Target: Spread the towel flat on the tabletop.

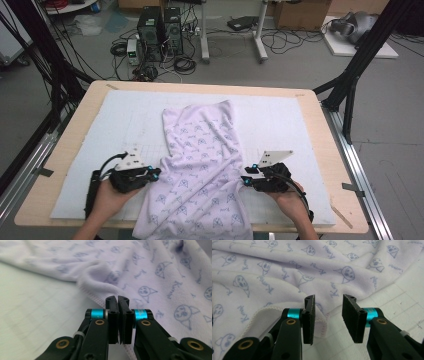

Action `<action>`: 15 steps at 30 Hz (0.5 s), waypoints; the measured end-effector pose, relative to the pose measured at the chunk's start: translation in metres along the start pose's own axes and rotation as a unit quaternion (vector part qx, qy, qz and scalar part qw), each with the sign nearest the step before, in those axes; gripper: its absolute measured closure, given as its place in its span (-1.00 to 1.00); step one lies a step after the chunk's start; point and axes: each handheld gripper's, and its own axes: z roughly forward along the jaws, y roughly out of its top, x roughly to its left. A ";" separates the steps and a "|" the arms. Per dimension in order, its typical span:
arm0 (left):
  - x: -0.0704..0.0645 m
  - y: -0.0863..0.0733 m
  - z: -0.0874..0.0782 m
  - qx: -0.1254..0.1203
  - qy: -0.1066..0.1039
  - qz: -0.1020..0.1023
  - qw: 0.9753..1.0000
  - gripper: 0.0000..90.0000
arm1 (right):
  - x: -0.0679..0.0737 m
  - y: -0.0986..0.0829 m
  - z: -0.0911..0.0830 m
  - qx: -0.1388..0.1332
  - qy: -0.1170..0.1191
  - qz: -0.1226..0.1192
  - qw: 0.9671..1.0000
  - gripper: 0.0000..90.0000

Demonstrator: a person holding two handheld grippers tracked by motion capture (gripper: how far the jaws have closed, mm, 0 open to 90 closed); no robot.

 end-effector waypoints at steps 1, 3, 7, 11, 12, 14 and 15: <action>0.002 0.000 -0.008 0.001 0.005 0.001 1.000 0.93 | 0.001 0.000 0.000 -0.002 0.001 0.002 1.000 0.40; 0.005 -0.001 -0.023 0.003 0.016 0.005 1.000 0.93 | 0.004 0.002 -0.001 -0.006 0.005 0.000 1.000 0.40; 0.006 -0.011 -0.043 0.013 0.028 0.004 1.000 0.93 | 0.011 0.006 0.001 -0.012 0.025 -0.012 1.000 0.39; 0.004 -0.022 -0.039 0.022 0.003 -0.010 1.000 0.75 | 0.018 0.013 0.004 -0.021 0.049 -0.017 0.998 0.33; 0.003 -0.023 -0.035 0.020 0.001 -0.011 1.000 0.57 | 0.019 0.014 0.006 -0.023 0.057 -0.018 0.998 0.31; 0.000 -0.025 -0.025 0.017 -0.012 -0.011 1.000 0.49 | 0.023 0.016 0.012 -0.009 0.059 -0.030 0.998 0.31; -0.002 -0.026 -0.018 0.020 -0.016 -0.012 1.000 0.45 | 0.024 0.016 0.016 0.002 0.059 -0.034 0.998 0.31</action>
